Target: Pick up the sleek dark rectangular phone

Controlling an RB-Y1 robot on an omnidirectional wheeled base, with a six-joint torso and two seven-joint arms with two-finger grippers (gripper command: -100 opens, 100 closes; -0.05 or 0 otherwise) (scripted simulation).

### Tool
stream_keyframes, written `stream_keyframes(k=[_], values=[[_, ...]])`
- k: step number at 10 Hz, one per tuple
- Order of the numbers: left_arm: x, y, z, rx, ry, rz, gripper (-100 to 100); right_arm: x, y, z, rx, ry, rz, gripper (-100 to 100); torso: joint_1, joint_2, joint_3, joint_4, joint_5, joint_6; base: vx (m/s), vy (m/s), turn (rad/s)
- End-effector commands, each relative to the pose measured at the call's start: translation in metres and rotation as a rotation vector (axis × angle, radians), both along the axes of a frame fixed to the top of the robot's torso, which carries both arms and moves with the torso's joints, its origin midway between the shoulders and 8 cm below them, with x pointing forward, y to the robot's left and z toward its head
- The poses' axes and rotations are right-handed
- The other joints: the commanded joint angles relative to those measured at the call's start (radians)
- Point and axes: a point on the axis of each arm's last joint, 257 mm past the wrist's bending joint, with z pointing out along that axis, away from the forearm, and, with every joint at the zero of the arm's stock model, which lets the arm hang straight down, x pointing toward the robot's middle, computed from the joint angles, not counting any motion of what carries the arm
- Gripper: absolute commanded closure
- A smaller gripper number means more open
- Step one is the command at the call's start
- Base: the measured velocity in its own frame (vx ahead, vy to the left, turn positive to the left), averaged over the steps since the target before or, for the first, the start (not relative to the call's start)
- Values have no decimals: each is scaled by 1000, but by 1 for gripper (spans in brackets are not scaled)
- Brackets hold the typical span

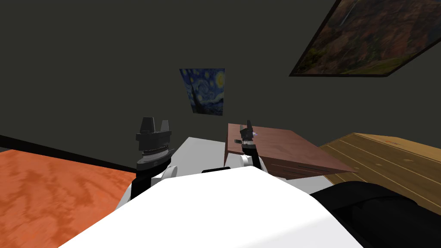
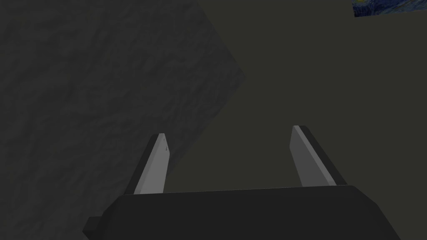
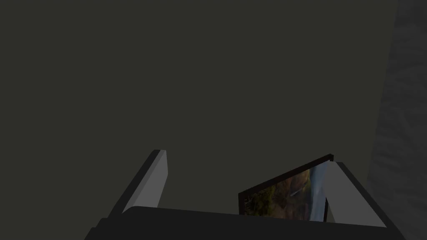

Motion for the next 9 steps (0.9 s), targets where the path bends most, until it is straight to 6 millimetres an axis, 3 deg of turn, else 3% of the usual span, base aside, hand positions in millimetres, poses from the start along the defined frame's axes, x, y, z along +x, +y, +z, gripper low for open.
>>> stream_keyframes(k=[1, 4, 8, 9], values=[[0, 0, 0, 0, 0, 0, 0, -1, 5, -4, -44, 15, 24, -100, 0, 0, 0, 0, 0, 0, -27, 13, -36], [0, 0, 0, 0, 0, 0, 0, -3, 12, -16, -108, 52, 59, -100, 2, 6, 4, 1, 0, 0, -82, 31, -38], [0, 0, 0, 0, 0, 0, 0, -13, 21, -69, -240, 187, 111, -100, 4, 8, 5, 2, 1, 0, -103, 54, -26], [0, 0, 0, 0, 0, 0, 0, -14, 22, -69, -249, 189, 116, -100, 4, 9, 5, 2, 1, 0, -69, 41, -2]])
